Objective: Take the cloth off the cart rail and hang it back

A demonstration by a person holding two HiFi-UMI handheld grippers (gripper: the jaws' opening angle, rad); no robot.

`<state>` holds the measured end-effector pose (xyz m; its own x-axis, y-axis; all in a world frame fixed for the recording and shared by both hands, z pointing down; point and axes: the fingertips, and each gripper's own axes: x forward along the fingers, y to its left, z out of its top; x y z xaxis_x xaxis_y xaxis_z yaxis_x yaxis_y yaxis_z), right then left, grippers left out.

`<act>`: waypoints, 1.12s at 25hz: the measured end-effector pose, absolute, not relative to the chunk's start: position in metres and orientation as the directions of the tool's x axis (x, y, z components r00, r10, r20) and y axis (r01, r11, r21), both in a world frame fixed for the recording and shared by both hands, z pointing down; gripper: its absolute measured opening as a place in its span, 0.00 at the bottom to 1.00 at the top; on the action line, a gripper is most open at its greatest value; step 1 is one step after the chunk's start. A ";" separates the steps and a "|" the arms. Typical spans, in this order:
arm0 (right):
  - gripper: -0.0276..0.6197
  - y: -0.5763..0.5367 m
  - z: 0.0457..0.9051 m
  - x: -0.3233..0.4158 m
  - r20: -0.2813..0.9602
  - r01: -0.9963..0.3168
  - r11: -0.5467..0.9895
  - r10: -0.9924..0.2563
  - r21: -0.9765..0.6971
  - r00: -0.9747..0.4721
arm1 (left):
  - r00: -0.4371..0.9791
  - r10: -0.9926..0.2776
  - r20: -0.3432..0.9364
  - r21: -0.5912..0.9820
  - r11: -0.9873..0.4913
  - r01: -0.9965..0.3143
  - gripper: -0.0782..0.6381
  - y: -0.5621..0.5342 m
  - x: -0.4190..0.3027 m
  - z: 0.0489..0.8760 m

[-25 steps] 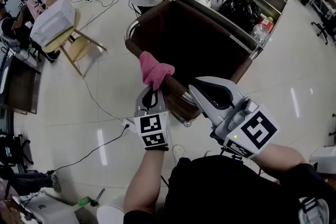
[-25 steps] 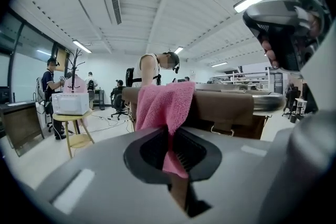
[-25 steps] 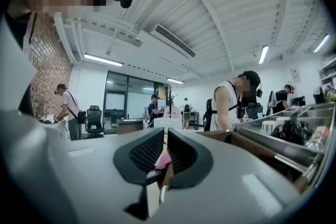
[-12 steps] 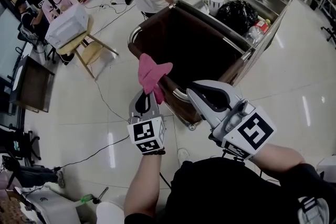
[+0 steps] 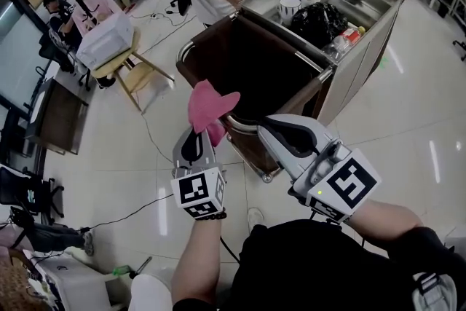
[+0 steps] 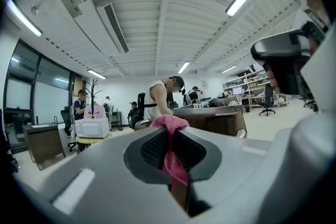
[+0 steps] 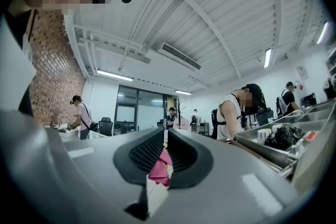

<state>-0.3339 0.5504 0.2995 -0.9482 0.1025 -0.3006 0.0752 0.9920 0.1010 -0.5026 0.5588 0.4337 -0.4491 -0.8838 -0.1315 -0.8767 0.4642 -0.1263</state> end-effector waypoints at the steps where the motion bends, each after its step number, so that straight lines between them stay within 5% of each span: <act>1: 0.07 0.551 0.299 -0.328 -0.304 0.078 0.992 0.106 0.102 -0.947 | -0.452 -0.881 -0.140 -0.129 0.469 -0.874 0.13 0.562 -0.497 0.430; 28: 0.07 0.634 0.289 -0.252 -0.332 0.081 0.991 0.112 0.104 -0.937 | -0.354 -0.883 -0.307 -0.198 0.423 -0.884 0.13 0.666 -0.364 0.334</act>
